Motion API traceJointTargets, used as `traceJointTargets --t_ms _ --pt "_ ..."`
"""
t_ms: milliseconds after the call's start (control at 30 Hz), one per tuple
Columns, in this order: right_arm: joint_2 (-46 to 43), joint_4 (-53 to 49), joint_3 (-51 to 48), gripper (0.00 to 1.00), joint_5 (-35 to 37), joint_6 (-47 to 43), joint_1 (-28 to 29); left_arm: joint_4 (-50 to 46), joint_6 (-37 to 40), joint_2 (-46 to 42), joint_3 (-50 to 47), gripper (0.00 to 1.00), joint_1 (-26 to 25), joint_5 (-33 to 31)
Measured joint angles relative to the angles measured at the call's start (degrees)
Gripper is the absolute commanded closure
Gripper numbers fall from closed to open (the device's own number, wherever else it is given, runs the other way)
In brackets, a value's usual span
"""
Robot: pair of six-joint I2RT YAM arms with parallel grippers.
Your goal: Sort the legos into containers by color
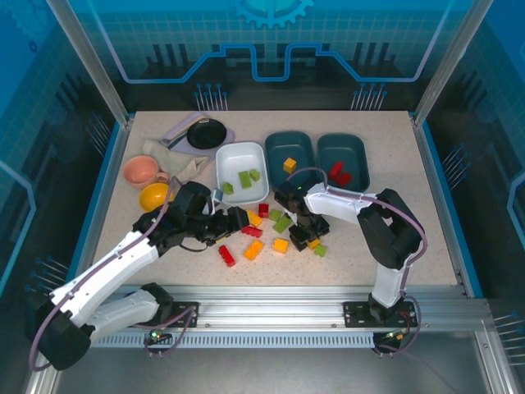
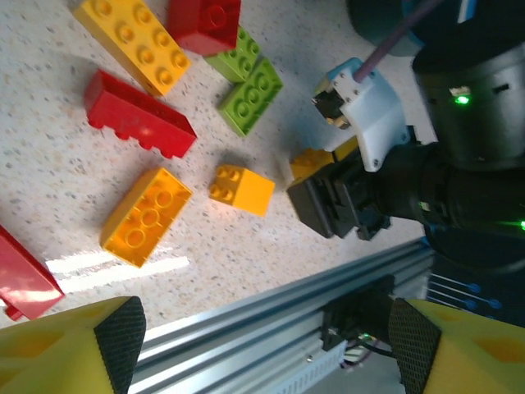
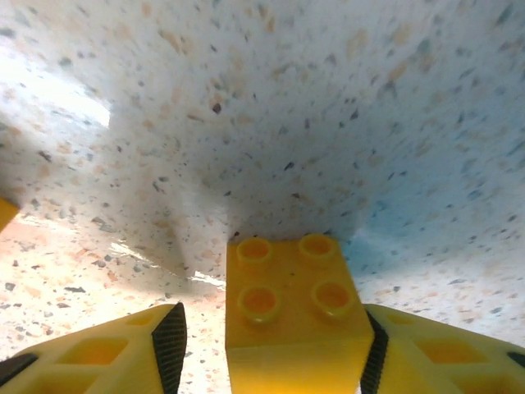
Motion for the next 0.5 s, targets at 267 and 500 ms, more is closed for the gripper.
traceJointTargets --t_ms 267,500 --pt "-0.7 1.2 -1.9 0.74 -0.7 3.7 0.0 3.3 -8.2 -7.4 -11.0 0.18 0.0 1.5" --pt "-7.6 1.0 0.0 0.80 2.6 5.8 -2.4 5.9 -9.9 -4.9 -9.4 0.19 0.0 0.3"
